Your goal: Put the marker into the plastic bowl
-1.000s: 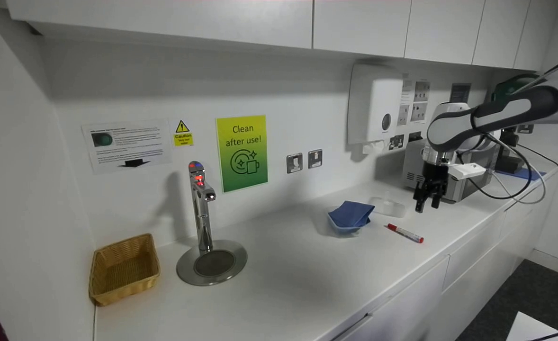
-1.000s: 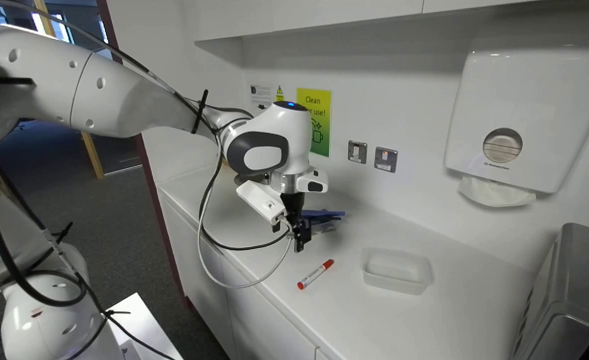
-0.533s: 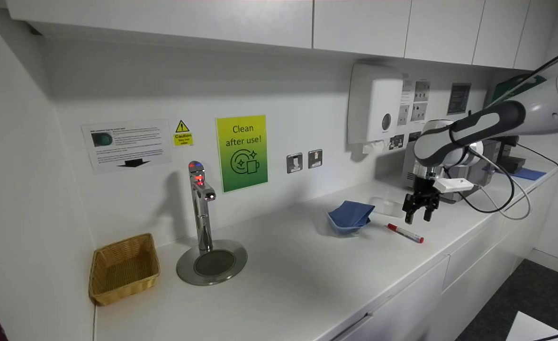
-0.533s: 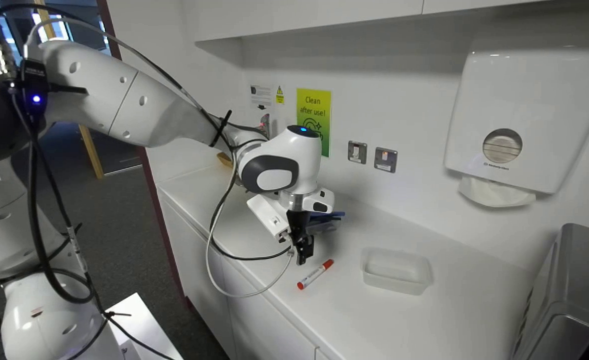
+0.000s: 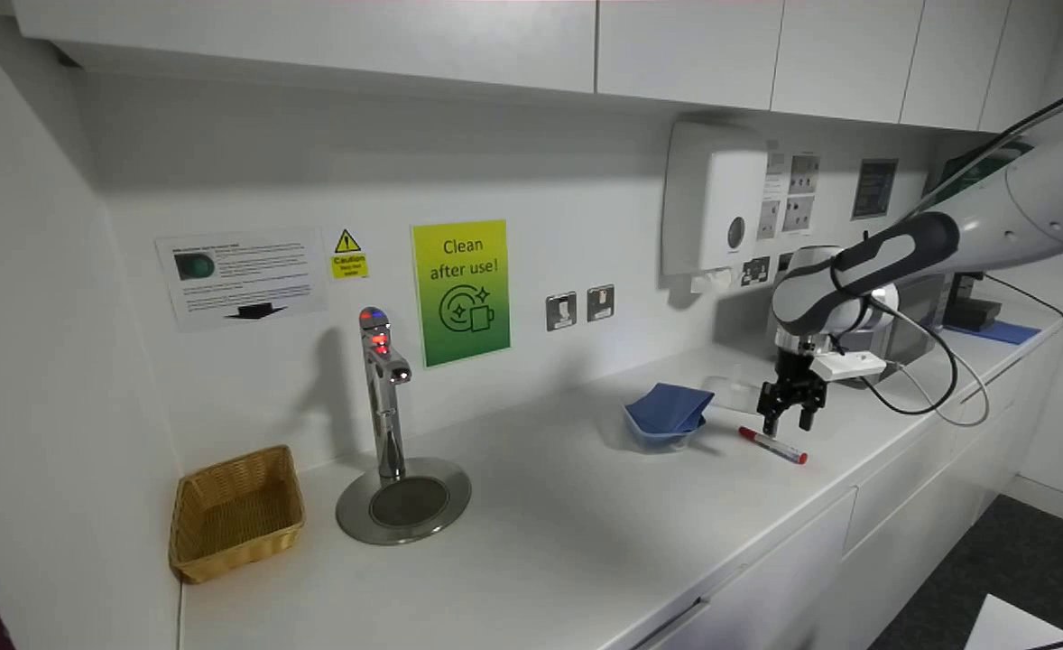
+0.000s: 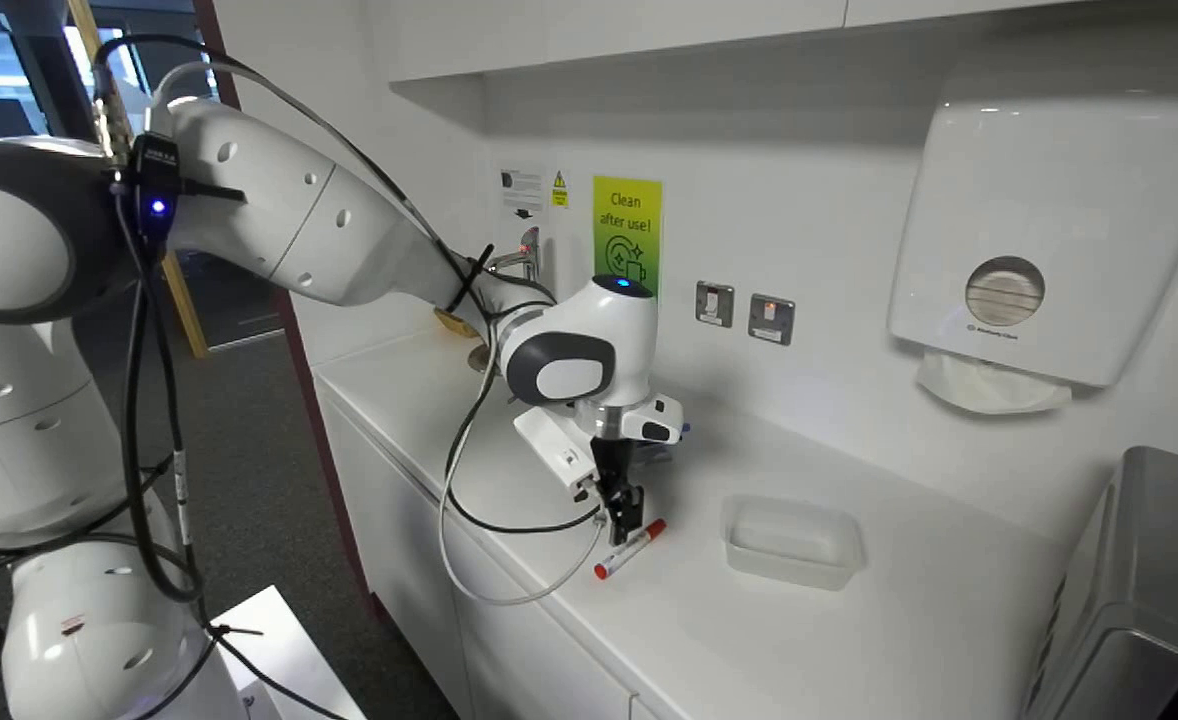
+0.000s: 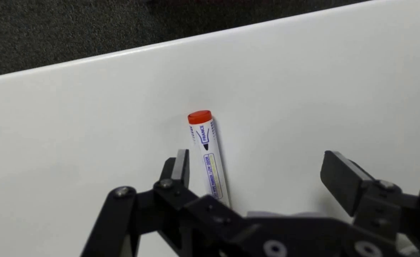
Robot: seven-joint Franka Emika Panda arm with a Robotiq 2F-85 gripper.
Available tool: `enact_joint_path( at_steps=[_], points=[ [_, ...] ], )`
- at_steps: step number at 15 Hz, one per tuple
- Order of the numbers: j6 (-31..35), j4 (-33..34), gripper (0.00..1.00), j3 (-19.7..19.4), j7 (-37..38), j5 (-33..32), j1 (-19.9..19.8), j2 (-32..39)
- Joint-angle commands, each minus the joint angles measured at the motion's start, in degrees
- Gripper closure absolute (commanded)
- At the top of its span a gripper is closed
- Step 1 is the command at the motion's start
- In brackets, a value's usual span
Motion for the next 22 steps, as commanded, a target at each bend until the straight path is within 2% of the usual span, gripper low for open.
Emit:
enact_joint_path(
  at_steps=[1, 10, 22],
  points=[
    [-0.4, 2.7, 0.00, 1.0, 0.1, -1.5, -1.7, 2.5],
    [-1.7, 6.3, 0.00, 0.9, -1.9, -4.6, -3.3, 7.3],
    [-2.9, 7.3, 0.00, 2.1, -13.1, -3.2, -4.5, 8.8]
  ],
)
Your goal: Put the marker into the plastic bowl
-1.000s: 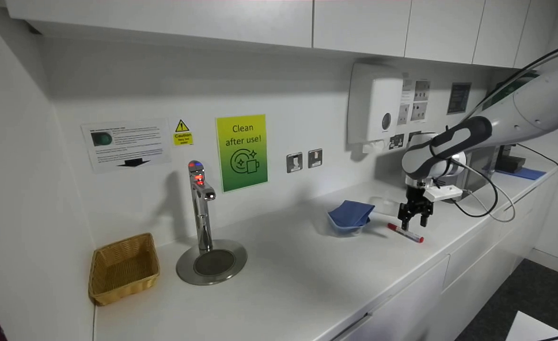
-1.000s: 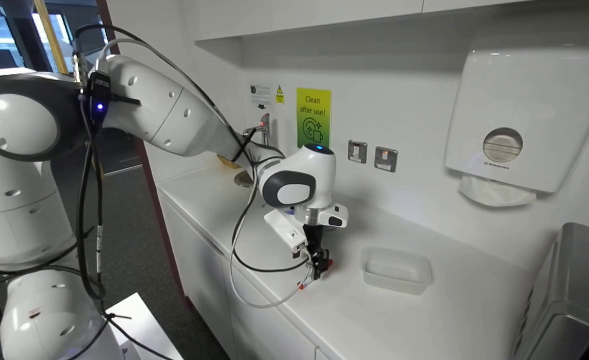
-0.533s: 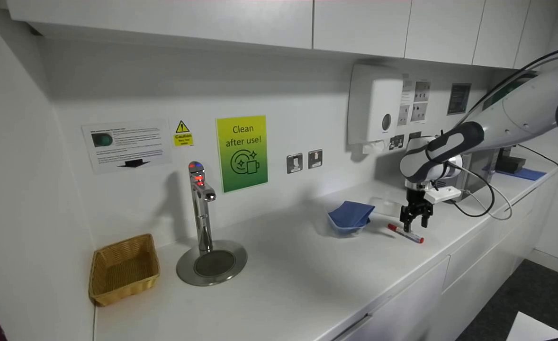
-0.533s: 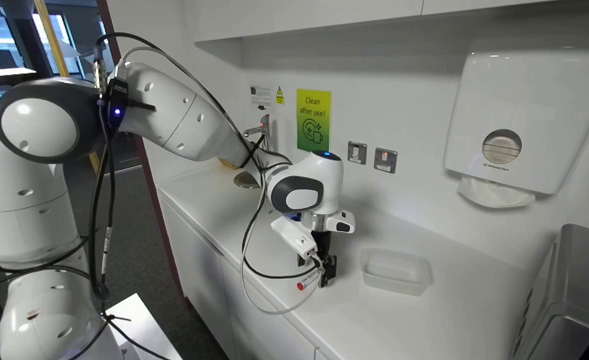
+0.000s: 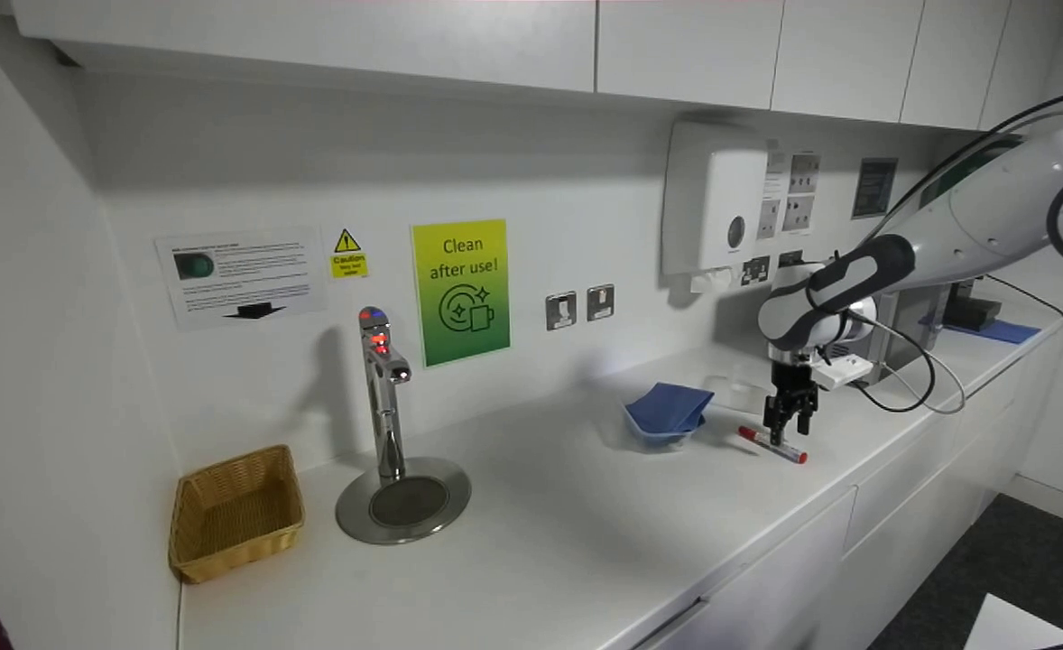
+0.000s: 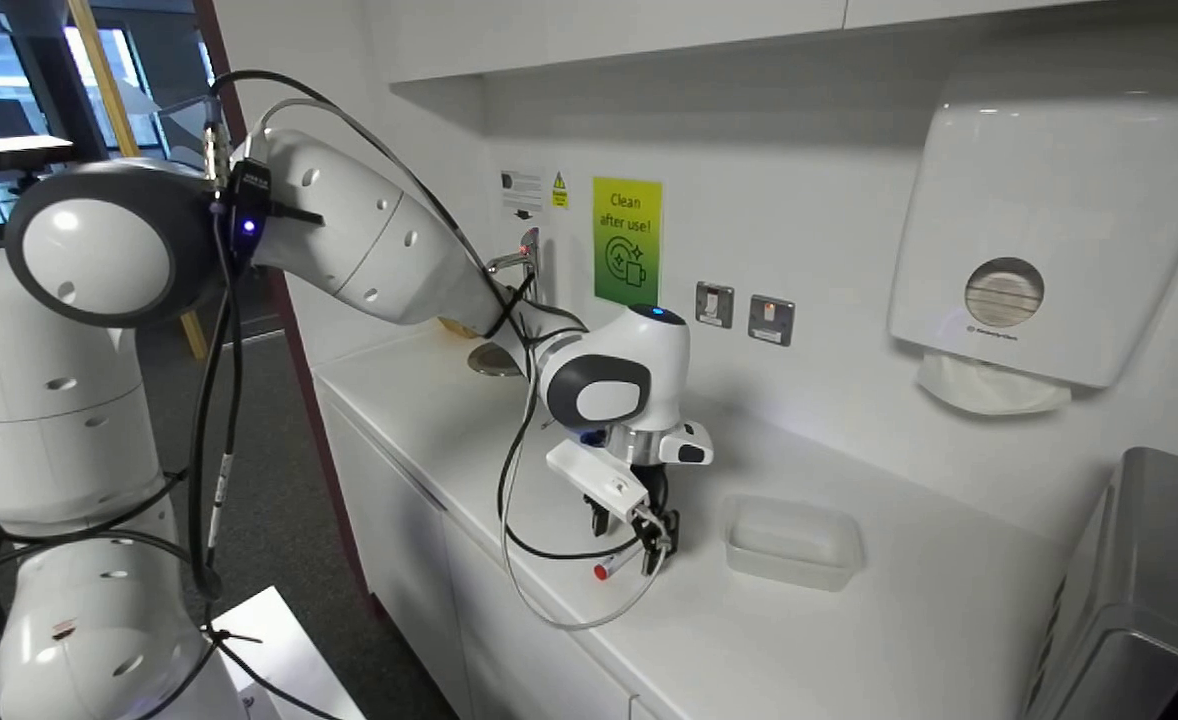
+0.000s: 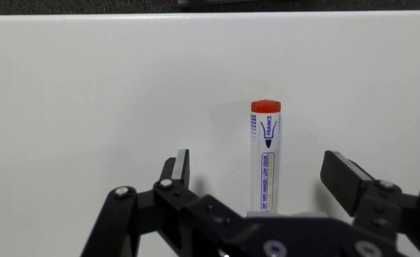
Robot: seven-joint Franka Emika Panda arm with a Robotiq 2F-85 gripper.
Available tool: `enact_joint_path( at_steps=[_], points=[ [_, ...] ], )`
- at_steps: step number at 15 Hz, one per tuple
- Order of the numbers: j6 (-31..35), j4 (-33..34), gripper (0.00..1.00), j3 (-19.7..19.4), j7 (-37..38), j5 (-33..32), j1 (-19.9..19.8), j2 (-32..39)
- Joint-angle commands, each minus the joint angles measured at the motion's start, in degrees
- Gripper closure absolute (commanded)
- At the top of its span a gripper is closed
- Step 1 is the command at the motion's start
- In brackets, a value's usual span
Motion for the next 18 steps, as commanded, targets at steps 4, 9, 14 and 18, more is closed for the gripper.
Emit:
enact_joint_path(
  at_steps=[4, 9, 14, 18],
  points=[
    [-2.3, 1.3, 0.00, 1.3, -4.1, 0.2, -1.8, 0.0],
    [-1.7, 1.0, 0.00, 1.2, -3.9, -0.3, -1.8, 0.2],
    [-1.5, 0.9, 0.00, 1.4, -3.7, -0.4, -1.7, 0.4],
    [-1.6, 1.0, 0.00, 1.5, -3.7, -0.3, -1.8, 0.7]
  ],
)
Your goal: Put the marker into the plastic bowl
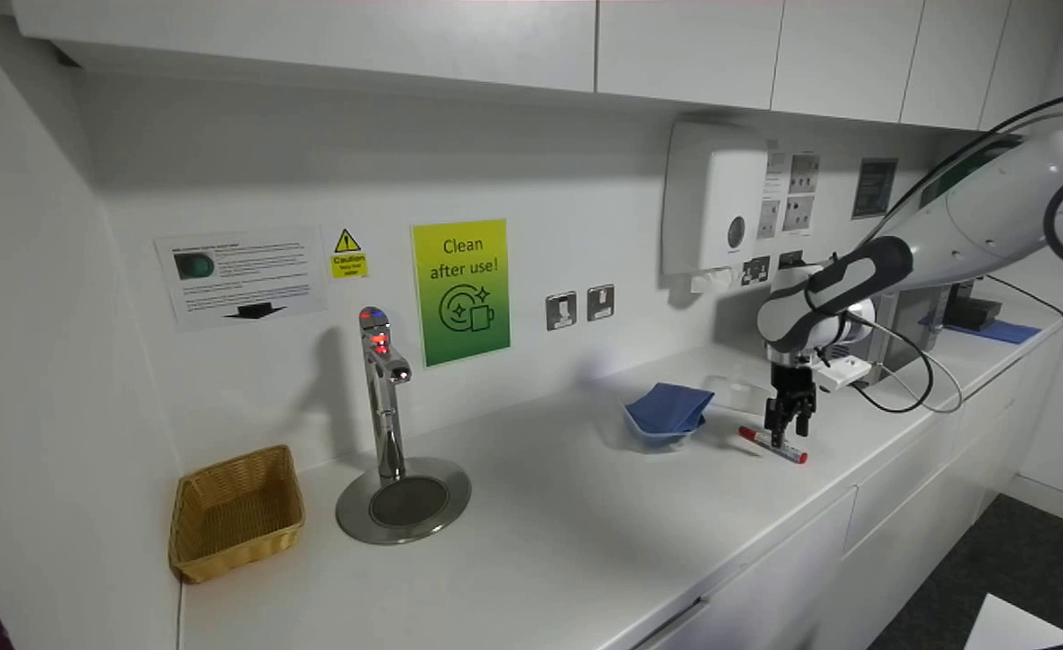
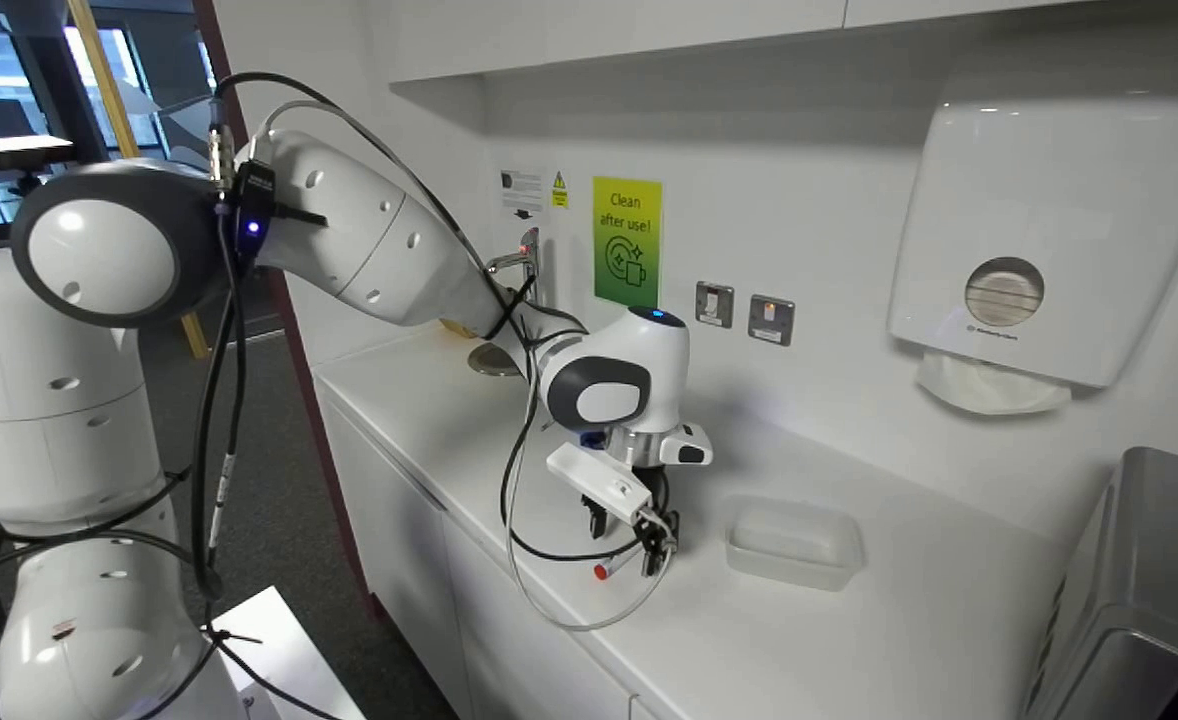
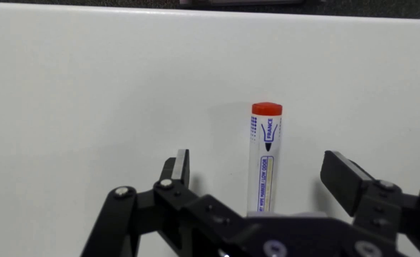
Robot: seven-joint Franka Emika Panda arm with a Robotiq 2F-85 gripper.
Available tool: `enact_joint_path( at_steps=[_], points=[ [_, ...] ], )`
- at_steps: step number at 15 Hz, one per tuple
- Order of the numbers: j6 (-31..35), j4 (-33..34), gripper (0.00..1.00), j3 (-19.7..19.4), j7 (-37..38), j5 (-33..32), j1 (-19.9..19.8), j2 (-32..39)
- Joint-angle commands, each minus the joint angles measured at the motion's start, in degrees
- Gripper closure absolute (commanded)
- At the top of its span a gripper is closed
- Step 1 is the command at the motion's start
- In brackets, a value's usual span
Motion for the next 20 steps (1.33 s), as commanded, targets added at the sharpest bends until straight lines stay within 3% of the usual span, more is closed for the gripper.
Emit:
enact_joint_path(
  at_steps=[1, 7, 8, 10, 19, 20],
  points=[
    [-1.6, 1.0, 0.00, 1.2, -1.4, -0.2, -1.6, 0.4],
    [-1.4, 0.9, 0.00, 1.3, -1.3, -0.1, -1.7, 0.9],
    [-1.4, 1.0, 0.25, 1.3, -1.4, 0.0, -1.7, 1.0],
    [-1.5, 1.2, 0.32, 1.3, -1.4, 0.1, -1.8, 1.0],
    [-1.2, 1.7, 0.99, 1.3, -0.9, 0.5, -2.2, 0.8],
    [-0.5, 1.8, 0.97, 1.2, -0.1, 0.1, -2.2, 0.8]
  ],
)
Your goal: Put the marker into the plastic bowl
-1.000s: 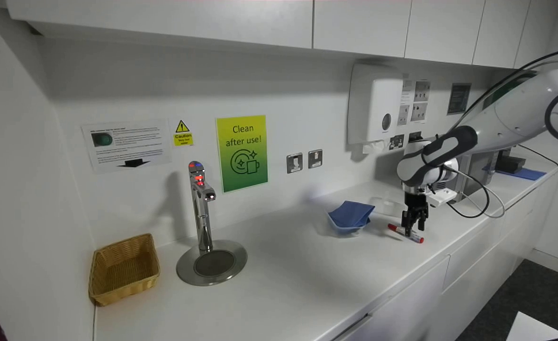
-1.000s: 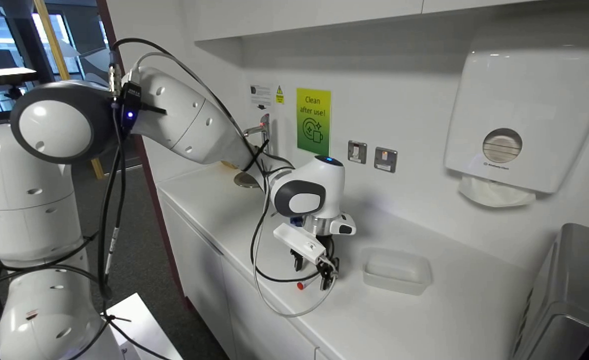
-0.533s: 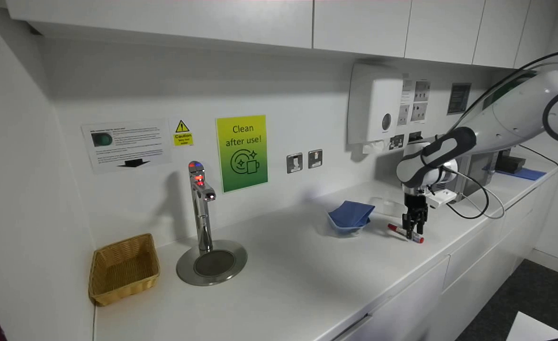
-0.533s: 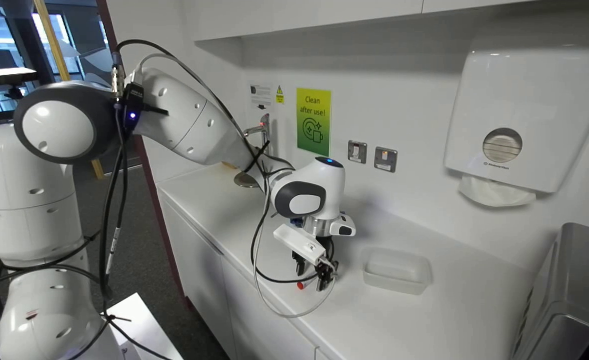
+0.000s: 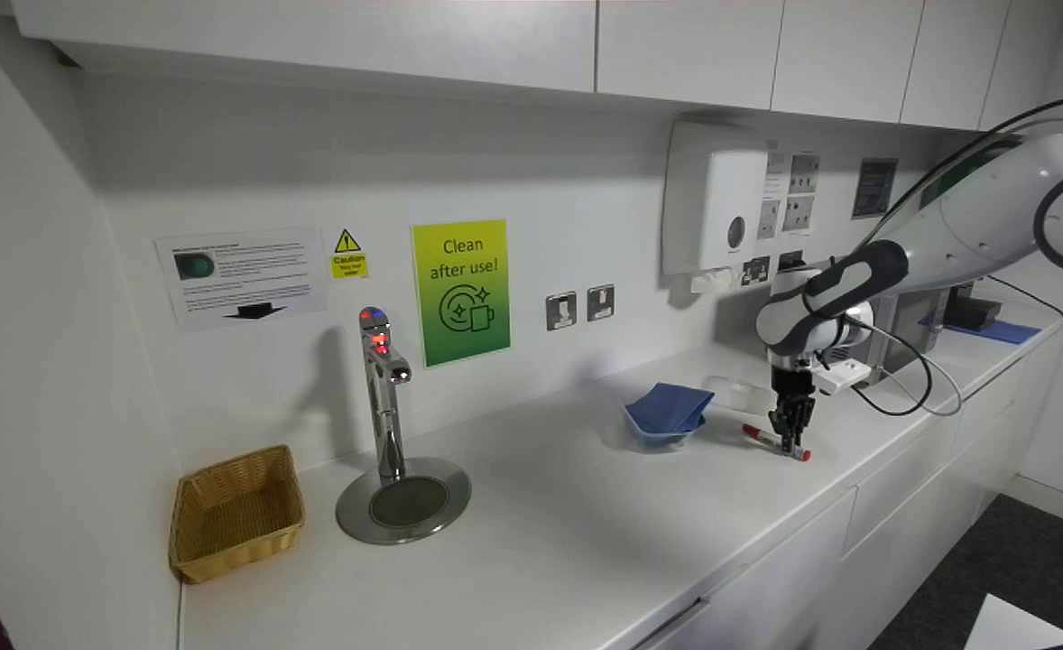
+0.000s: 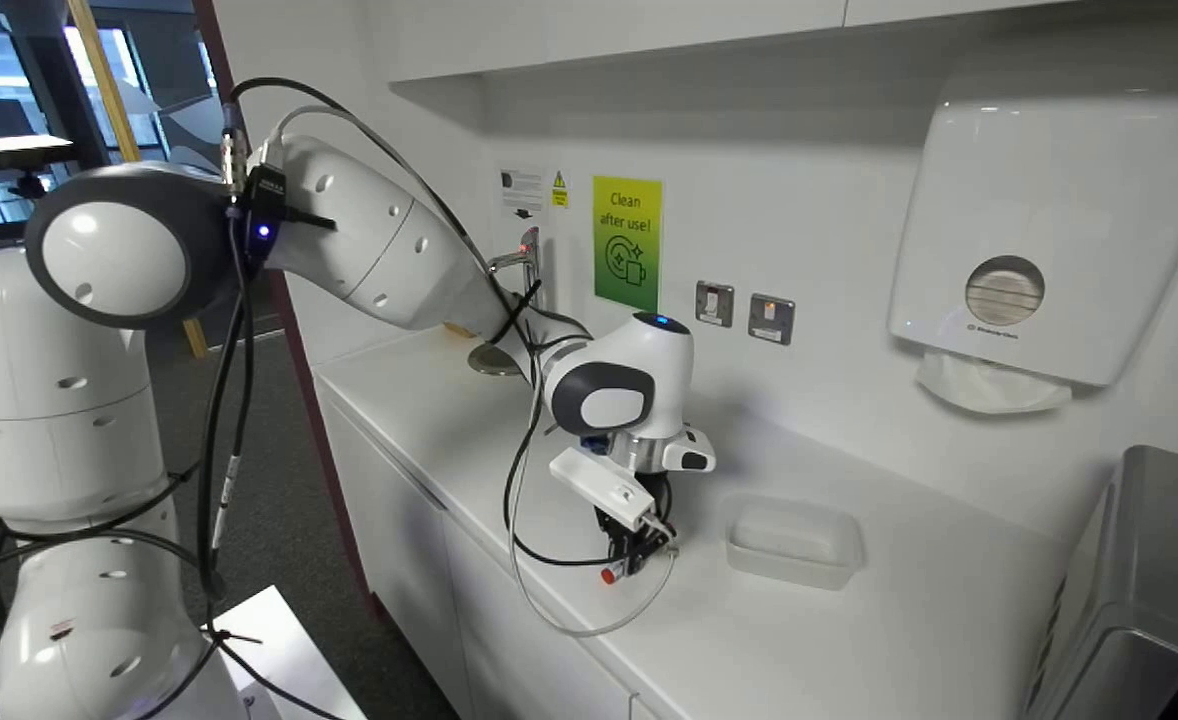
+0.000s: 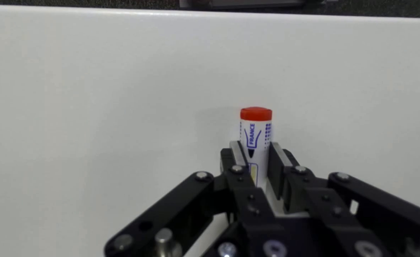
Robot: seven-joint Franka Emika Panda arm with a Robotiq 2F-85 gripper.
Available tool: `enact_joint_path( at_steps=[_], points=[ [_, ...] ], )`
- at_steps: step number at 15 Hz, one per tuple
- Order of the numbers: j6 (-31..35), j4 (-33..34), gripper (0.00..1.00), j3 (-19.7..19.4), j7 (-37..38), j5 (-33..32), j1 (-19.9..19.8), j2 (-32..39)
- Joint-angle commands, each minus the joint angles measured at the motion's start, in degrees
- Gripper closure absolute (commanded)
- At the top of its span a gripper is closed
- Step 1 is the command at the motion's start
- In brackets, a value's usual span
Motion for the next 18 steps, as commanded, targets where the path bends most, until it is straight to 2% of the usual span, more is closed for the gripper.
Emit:
enact_joint_path(
  at_steps=[1, 6, 9, 12, 18],
  points=[
    [2.5, 1.0, 0.95, 0.5, 2.6, -1.3, -1.3, -0.8],
    [8.0, 2.1, 0.95, 0.5, 7.7, 1.0, -1.8, -2.6],
    [7.8, 3.1, 0.95, 0.9, 8.7, 3.4, -1.7, -4.2],
    [6.3, 4.7, 0.95, 1.2, 10.0, 9.0, -1.8, -5.3],
    [4.5, 10.4, 0.95, 0.4, 18.8, 21.2, -2.3, -4.2]
  ],
)
